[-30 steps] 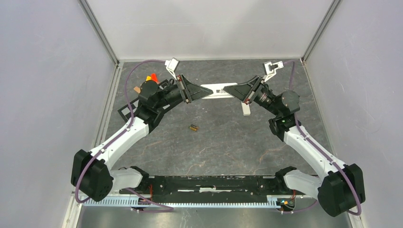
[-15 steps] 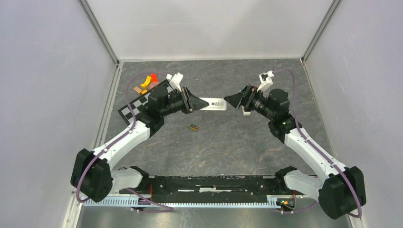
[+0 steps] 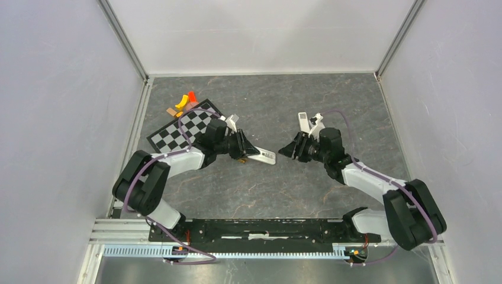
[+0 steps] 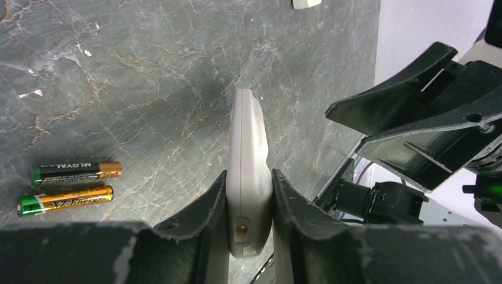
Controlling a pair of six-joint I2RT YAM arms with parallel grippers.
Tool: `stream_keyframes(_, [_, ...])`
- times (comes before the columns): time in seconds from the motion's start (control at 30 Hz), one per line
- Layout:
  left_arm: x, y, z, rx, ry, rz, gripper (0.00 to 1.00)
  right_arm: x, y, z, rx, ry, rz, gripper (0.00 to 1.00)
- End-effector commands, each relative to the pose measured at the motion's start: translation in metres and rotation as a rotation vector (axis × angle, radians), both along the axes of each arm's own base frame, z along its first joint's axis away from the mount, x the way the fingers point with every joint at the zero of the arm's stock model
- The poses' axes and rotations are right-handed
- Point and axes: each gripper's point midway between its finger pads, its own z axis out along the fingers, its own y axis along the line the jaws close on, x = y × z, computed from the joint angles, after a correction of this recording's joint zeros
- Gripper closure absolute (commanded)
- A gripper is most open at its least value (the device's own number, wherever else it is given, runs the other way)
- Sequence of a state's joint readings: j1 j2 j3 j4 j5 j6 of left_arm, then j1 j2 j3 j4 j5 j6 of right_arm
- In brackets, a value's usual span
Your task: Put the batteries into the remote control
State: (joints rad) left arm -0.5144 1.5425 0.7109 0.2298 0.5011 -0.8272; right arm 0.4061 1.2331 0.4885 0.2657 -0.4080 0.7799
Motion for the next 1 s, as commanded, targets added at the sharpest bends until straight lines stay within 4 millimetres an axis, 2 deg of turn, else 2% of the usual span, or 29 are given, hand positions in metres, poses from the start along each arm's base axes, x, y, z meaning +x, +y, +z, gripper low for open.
stream_keyframes(0.0, [0.001, -0.012, 0.01, -0.065, -0.012, -0.036, 0.98, 0.005, 0.018, 0.008, 0.077, -0.051, 0.054, 0.43])
stream_keyframes(0.2, [-0.006, -0.01, -0.013, -0.036, 0.062, -0.038, 0.98, 0.002, 0.032, -0.013, 0.094, 0.012, 0.071, 0.45])
stream_keyframes(0.4, [-0.007, -0.007, -0.023, -0.009, 0.087, -0.031, 0.98, 0.004, 0.039, -0.03, 0.088, 0.058, 0.066, 0.49])
stream_keyframes(0.53, [-0.008, -0.005, -0.026, 0.012, 0.088, -0.031, 0.98, 0.004, 0.035, -0.048, 0.053, 0.105, 0.04, 0.46])
stream_keyframes(0.73, [-0.007, -0.006, -0.025, 0.008, 0.09, -0.036, 0.98, 0.005, 0.042, -0.048, 0.096, 0.103, 0.052, 0.45])
stream_keyframes(0.9, [-0.007, -0.006, -0.025, 0.009, 0.09, -0.034, 0.98, 0.008, 0.043, -0.049, 0.085, 0.093, 0.051, 0.55])
stream_keyframes(0.97, [-0.006, -0.006, -0.025, 0.008, 0.089, -0.034, 0.98, 0.007, 0.043, -0.052, 0.073, 0.107, 0.052, 0.55])
